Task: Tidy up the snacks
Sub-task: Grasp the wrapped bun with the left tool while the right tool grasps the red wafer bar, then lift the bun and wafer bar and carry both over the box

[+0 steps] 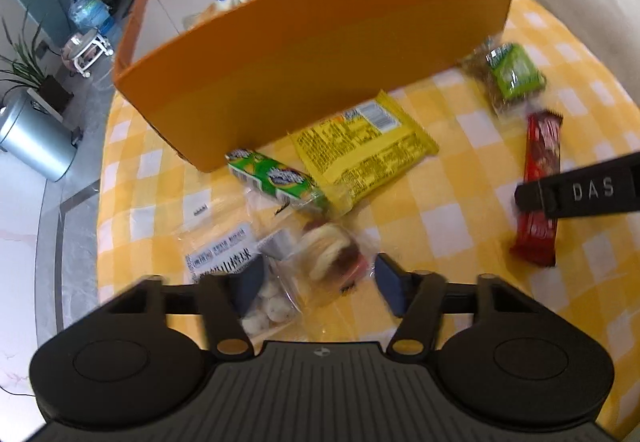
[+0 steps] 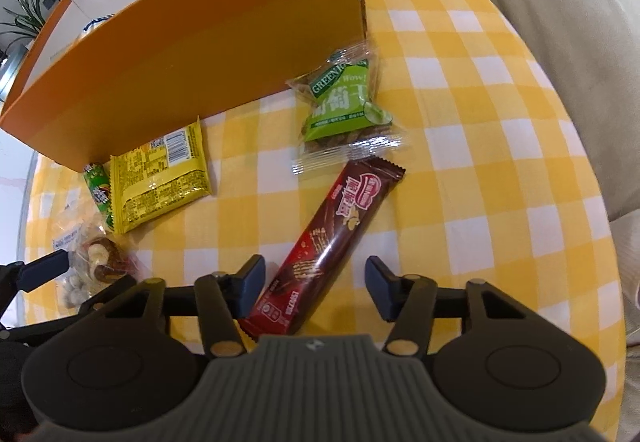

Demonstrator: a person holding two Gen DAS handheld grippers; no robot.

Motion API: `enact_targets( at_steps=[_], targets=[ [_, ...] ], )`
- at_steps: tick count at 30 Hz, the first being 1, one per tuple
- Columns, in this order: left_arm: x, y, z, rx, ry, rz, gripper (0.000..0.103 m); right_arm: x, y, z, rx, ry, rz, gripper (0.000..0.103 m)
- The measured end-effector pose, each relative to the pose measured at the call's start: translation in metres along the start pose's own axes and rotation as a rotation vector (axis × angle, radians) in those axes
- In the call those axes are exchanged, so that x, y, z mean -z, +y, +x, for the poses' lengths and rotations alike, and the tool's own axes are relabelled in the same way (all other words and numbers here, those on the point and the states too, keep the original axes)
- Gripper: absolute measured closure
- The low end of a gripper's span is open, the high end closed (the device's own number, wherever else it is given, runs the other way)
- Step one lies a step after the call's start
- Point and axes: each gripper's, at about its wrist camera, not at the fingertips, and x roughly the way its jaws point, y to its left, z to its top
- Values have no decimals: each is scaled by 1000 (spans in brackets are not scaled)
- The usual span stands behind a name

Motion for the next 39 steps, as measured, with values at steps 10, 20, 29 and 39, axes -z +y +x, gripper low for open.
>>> enact_targets(
  at_steps=[10, 20, 29, 39],
  targets=[
    [6, 1, -4, 66, 6, -66, 73, 4, 1, -4, -15, 30, -23, 75],
    [9, 4, -13, 202, 28, -122, 76, 29, 11, -13, -56, 127, -126, 77],
    [11, 10, -6, 243, 4, -191, 69, 33, -4, -16, -109, 104, -91, 76],
    [10, 12, -1, 248, -8, -234, 54, 31, -1, -20, -106, 72, -96, 66]
  ],
)
